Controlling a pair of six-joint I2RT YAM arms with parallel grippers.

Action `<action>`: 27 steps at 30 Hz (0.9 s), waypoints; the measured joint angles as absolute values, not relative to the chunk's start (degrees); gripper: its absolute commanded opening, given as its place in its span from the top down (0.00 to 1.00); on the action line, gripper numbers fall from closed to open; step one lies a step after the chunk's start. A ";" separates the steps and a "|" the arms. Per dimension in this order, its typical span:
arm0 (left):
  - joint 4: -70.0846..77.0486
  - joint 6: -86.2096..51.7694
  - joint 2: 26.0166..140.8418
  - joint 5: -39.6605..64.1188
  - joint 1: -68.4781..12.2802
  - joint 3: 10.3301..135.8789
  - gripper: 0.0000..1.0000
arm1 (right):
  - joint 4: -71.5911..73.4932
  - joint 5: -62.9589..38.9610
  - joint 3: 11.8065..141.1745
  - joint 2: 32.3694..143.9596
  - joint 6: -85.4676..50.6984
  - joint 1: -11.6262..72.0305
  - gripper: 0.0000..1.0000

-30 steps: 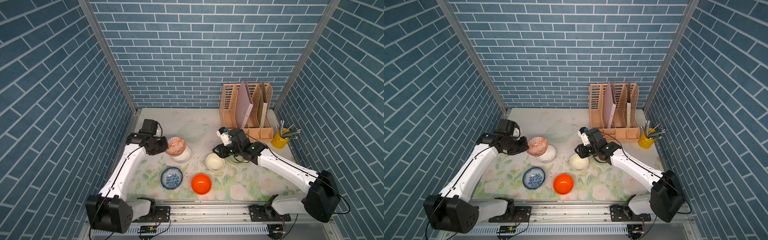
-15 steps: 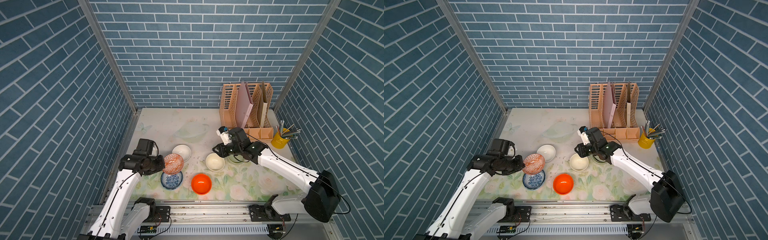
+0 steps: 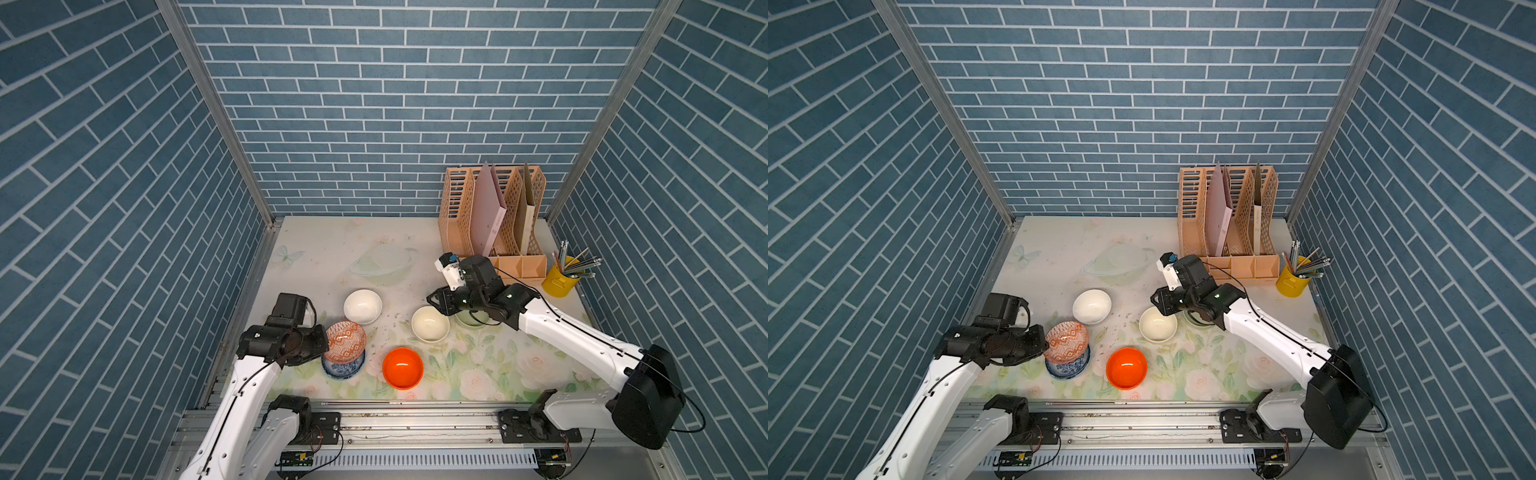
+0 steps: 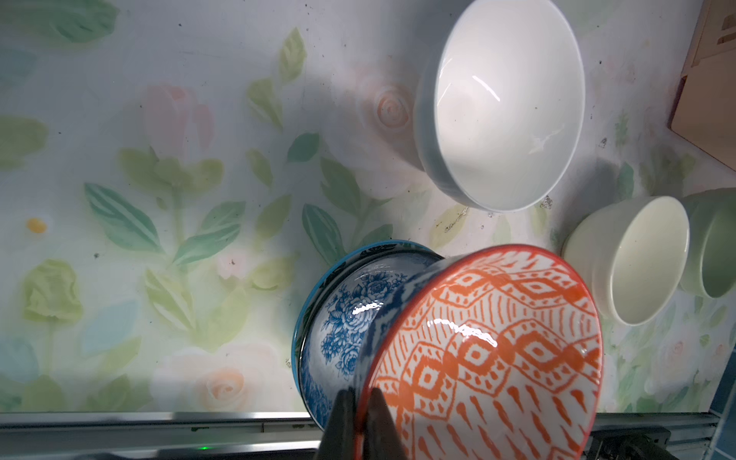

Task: Stack the bowls
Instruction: Place the bowl on the bowl.

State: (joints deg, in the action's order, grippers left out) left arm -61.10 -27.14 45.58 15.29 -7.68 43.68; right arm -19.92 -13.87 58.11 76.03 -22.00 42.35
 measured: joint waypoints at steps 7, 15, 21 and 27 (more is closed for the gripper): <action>-60.75 -28.23 43.57 15.33 -7.68 40.91 1.00 | -19.97 -13.89 57.52 76.03 -22.00 42.35 0.64; -60.20 -30.02 42.19 15.25 -7.68 38.17 1.00 | -20.12 -13.93 56.80 75.94 -22.00 42.30 0.64; -60.05 -30.89 41.74 14.13 -7.68 37.85 1.00 | -20.10 -14.11 56.29 75.92 -22.00 42.30 0.64; -59.57 -31.29 41.58 13.56 -7.68 37.63 1.00 | -20.10 -14.20 56.29 75.92 -22.00 42.30 0.64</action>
State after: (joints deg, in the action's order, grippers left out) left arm -59.57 -31.29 41.58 13.56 -7.68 37.63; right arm -20.10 -14.20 56.29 75.92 -22.00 42.30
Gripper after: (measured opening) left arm 0.113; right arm 0.360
